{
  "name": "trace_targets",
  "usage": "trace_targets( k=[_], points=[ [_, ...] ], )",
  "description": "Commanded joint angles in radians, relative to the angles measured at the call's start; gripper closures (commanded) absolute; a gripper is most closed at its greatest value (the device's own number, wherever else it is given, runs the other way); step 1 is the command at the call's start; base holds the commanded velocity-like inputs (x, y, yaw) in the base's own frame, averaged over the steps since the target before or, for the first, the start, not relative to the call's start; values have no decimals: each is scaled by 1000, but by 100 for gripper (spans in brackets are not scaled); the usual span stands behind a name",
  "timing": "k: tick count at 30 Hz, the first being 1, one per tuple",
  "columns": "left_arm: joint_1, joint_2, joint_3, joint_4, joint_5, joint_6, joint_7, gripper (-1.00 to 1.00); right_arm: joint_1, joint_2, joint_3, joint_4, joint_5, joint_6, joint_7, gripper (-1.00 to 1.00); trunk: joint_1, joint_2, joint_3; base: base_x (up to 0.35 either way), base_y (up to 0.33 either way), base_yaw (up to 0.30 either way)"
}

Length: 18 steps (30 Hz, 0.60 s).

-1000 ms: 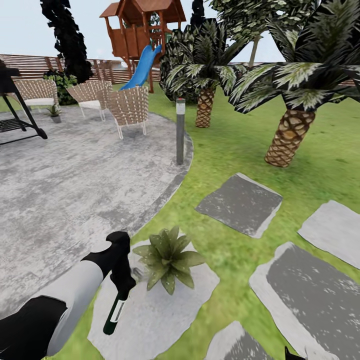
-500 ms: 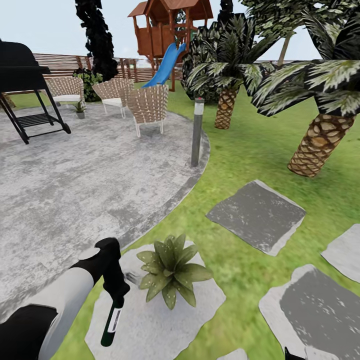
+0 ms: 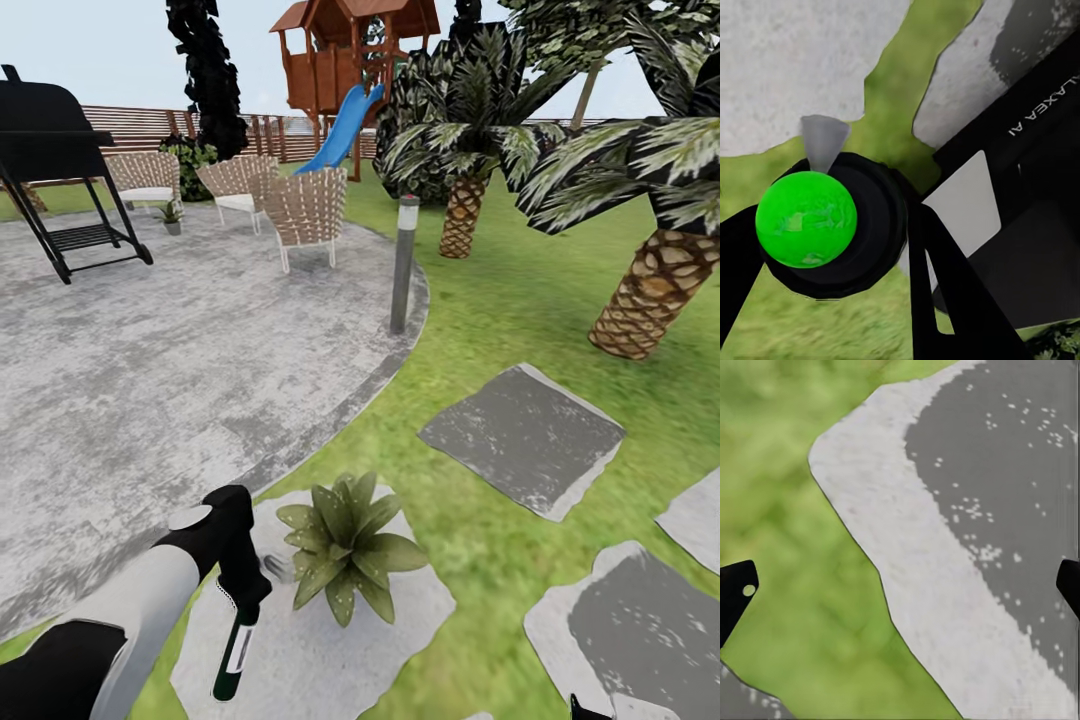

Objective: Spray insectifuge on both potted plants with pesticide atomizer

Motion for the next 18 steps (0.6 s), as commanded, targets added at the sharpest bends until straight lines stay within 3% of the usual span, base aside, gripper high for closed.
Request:
trace_targets(
  k=[1, 6, 13, 18],
  points=[
    [0, -1, -2, -2, -7, 11, -10, 100, -1, 0, -7, 2, 11, -4, -1, -100, 0, 0, -1, 162, -214, 1],
    [1, -2, -2, -2, -6, 13, -9, 100, -1, 1, -7, 2, 11, -4, -1, -100, 0, 0, -1, 65, -252, 0],
    [7, -1, -1, -3, -8, 14, -9, 100, -1, 3, -7, 2, 11, -4, -1, -100, 0, 0, -1, -135, -256, 4],
    [7, -1, 0, -3, -8, 14, -5, 100, -1, 5, -7, 2, 11, -4, -1, -100, 0, 0, -1, -36, -266, 191]
  ],
)
